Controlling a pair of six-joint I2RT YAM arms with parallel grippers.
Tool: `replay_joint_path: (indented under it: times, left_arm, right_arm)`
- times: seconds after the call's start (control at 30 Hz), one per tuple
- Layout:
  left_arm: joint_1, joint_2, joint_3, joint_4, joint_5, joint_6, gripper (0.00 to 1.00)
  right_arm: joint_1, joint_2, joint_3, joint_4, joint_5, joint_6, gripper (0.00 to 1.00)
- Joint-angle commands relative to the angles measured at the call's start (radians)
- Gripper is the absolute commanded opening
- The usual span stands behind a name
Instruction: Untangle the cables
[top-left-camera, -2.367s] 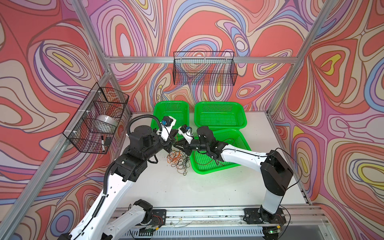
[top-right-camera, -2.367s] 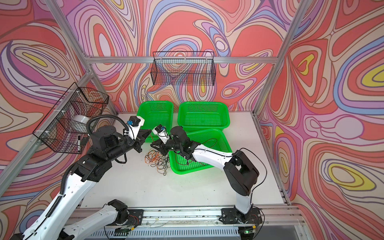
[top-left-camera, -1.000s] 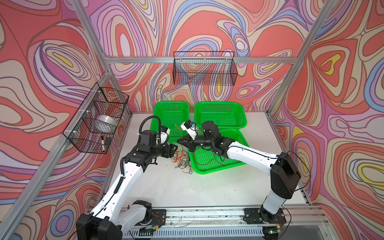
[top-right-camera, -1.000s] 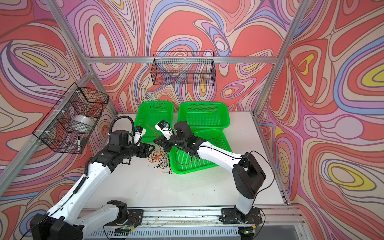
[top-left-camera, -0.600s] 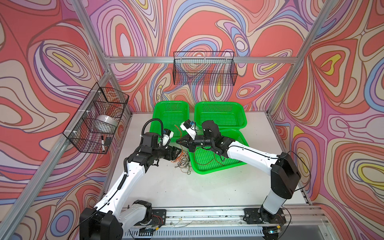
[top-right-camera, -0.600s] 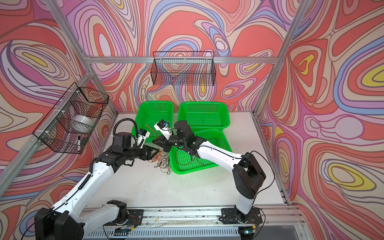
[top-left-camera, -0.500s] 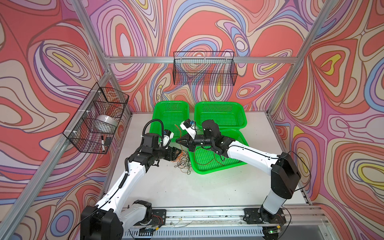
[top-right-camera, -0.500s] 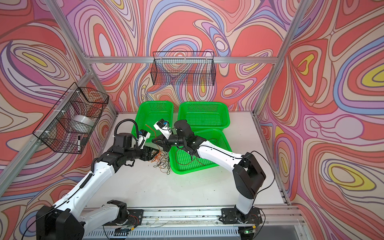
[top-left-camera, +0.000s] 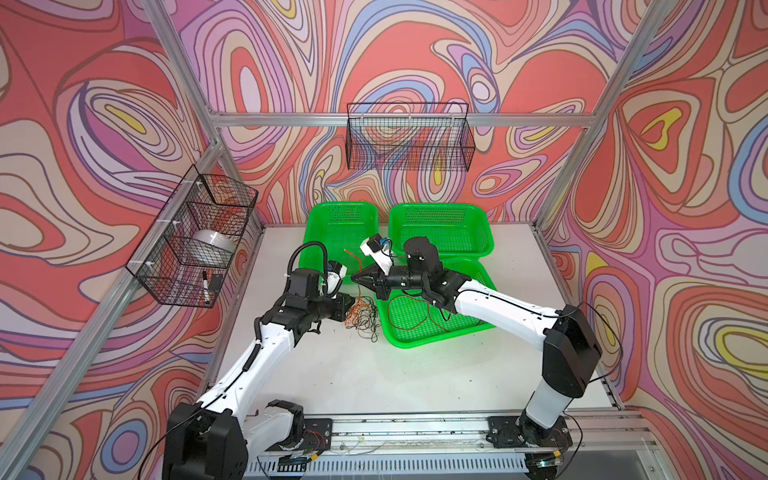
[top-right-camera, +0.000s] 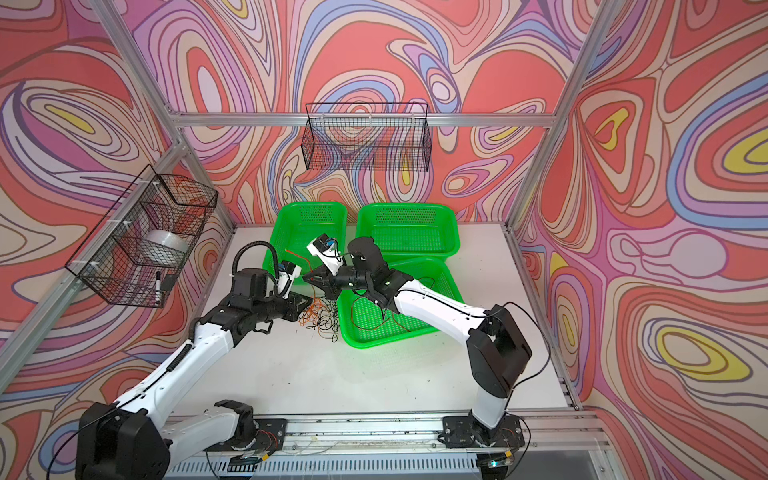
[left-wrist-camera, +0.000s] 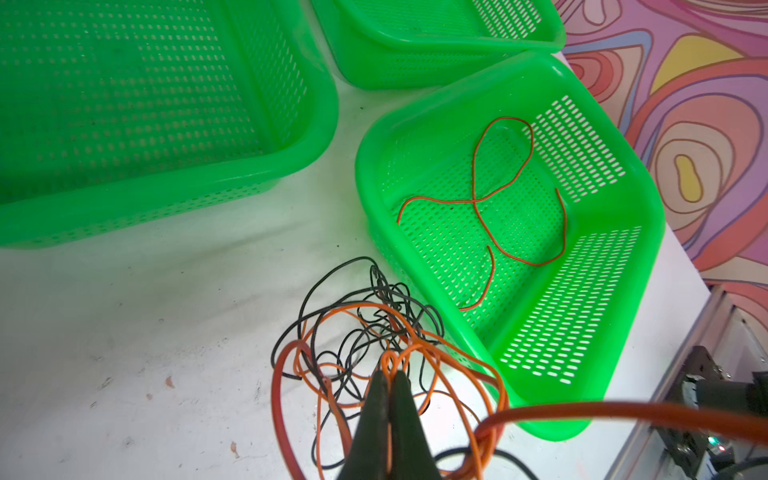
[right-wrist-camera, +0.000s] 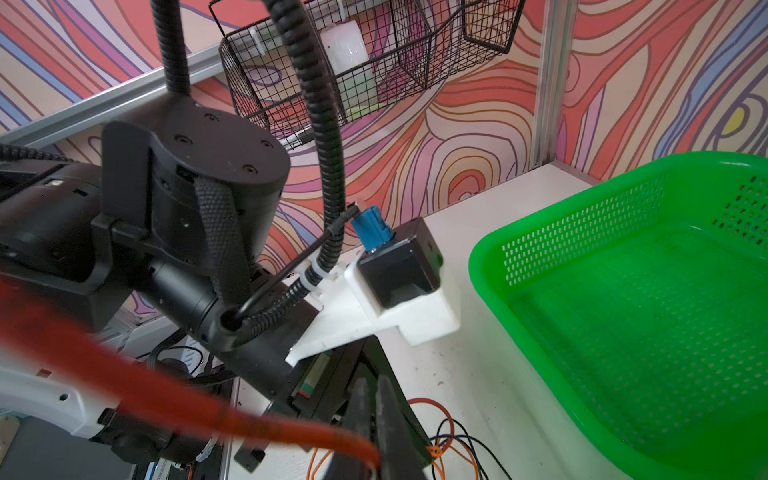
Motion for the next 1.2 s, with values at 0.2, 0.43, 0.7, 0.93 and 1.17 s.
replay_joint_path:
  times: [0.2,0.43,0.7,0.93,1.17]
  left_arm:
    - [0.015,-0.024,-0.036,-0.022,-0.176,-0.041,0.0]
    - [0.038,-0.022,-0.074,-0.007,-0.233,-0.085,0.0]
    - [0.099,0.004,-0.121,0.004,-0.278,-0.14,0.0]
    - [0.109,0.03,-0.119,0.008,-0.28,-0.152,0.0]
    - [0.106,-0.051,-0.108,0.028,-0.181,-0.112,0.42]
  right_arm:
    - [0.003,-0.144,0.062,-0.055,0.115,-0.046,0.0]
    - [0.003,-0.221,0.049,-0.073,0.171,-0.064,0.0]
    - [0.003,-0.282,0.054,-0.086,0.23,-0.084,0.0]
    - [0.003,-0.313,0.064,-0.098,0.33,-0.104,0.0]
    - [0.002,-0.232,0.142,-0.2,0.315,-0.11,0.0]
